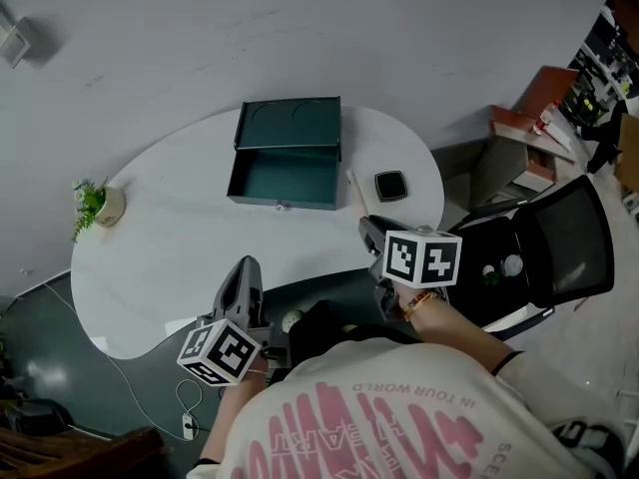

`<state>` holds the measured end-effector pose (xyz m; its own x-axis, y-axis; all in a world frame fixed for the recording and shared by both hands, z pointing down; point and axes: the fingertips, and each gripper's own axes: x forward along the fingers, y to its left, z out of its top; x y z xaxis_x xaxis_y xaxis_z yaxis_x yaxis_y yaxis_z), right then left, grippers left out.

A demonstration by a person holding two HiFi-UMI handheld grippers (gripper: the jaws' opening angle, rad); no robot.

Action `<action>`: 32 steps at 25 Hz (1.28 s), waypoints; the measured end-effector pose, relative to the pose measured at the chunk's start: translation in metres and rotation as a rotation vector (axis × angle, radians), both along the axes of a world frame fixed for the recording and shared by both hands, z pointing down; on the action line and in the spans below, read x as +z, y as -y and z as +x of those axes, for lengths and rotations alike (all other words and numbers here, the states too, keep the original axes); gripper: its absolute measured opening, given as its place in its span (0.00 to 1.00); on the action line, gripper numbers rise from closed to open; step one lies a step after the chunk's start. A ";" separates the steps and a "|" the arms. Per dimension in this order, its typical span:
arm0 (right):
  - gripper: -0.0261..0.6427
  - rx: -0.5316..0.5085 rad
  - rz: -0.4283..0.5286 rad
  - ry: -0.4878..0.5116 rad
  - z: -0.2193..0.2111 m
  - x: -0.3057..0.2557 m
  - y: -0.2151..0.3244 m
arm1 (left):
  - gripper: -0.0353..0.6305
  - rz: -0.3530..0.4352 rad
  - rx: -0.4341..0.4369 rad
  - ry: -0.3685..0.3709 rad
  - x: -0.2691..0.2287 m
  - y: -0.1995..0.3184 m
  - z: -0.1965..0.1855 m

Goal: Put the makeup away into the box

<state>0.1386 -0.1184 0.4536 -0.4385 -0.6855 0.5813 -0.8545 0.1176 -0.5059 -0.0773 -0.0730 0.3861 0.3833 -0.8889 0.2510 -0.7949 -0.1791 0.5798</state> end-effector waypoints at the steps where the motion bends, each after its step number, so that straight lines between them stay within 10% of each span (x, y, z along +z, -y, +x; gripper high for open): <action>1: 0.13 -0.013 0.002 -0.004 -0.004 0.000 -0.001 | 0.06 0.000 0.007 0.011 0.000 0.002 -0.002; 18: 0.13 -0.147 -0.068 0.036 -0.106 0.001 0.049 | 0.06 -0.006 0.162 0.025 0.011 0.095 -0.052; 32: 0.13 -0.300 -0.166 -0.126 -0.158 0.017 0.098 | 0.06 0.023 0.203 0.012 0.012 0.167 -0.114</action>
<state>-0.0191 -0.2164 0.4705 -0.5239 -0.4291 0.7358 -0.8511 0.2977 -0.4324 -0.1912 -0.2401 0.3983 0.5520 -0.7995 0.2371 -0.7481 -0.3492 0.5643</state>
